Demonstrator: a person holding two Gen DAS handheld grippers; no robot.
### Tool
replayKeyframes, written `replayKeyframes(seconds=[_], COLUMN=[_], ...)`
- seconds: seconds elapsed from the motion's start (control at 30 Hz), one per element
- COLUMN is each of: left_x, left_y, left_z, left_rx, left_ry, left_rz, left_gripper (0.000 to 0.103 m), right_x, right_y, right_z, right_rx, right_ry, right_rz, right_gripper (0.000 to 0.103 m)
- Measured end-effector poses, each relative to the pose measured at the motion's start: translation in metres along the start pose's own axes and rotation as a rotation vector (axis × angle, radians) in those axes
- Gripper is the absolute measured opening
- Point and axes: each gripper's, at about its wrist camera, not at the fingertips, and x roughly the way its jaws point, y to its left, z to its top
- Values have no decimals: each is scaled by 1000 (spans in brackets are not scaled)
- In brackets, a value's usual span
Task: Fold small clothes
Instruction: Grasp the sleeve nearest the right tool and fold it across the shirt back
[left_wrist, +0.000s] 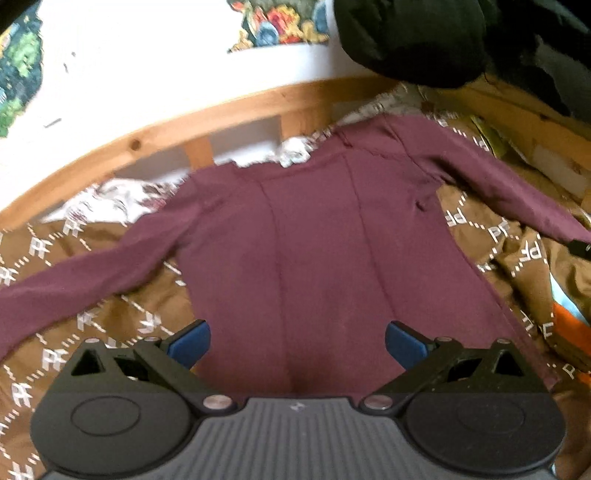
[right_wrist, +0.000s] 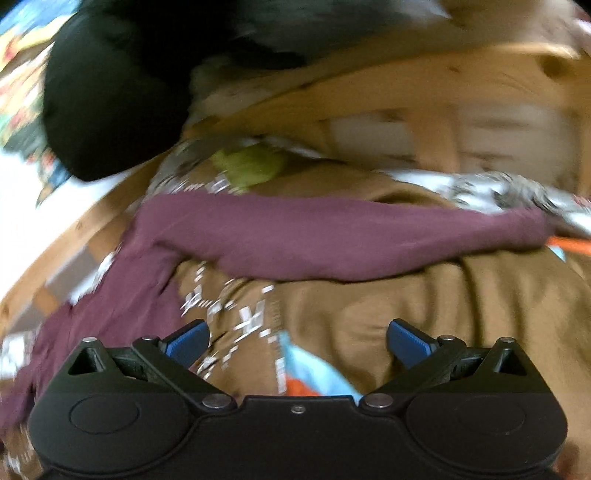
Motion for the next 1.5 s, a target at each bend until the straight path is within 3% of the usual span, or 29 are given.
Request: replayKeyframes(seconds=[0.13, 0.3, 0.5, 0.6, 0.73, 0.9, 1.07, 1.2, 1.37, 1.5], left_x=[13, 18, 18, 16, 13, 8, 1, -7, -18, -22], left_y=[-18, -31, -33, -30, -25, -19, -6, 10, 42, 69], left_z=[-15, -27, -34, -33, -31, -29, -27, -26, -24, -28], left_rx=[-15, 37, 30, 17, 5, -12, -61, -119, -256, -359], left_ry=[74, 107, 118, 105, 84, 60, 19, -20, -76, -91], left_rz=[19, 16, 0, -1, -5, -5, 11, 66, 181, 251], left_gripper=[102, 102, 102, 102, 102, 102, 102, 102, 102, 102], right_x=[-7, -2, 10, 13, 17, 4, -19, -32, -35, -36], right_y=[-10, -28, -33, -40, -52, -38, 18, 70, 126, 153], right_z=[1, 8, 15, 20, 26, 35, 42, 33, -10, -51], right_rx=[-13, 78, 121, 142, 162, 12, -302, -548, -864, -1055], right_ry=[-67, -141, -202, -228, -237, -356, -546, -637, -653, -577], right_rz=[-54, -22, -106, -171, -260, -243, -122, 84, 351, 540], right_gripper=[103, 102, 88, 69, 24, 10, 7, 7, 6, 6])
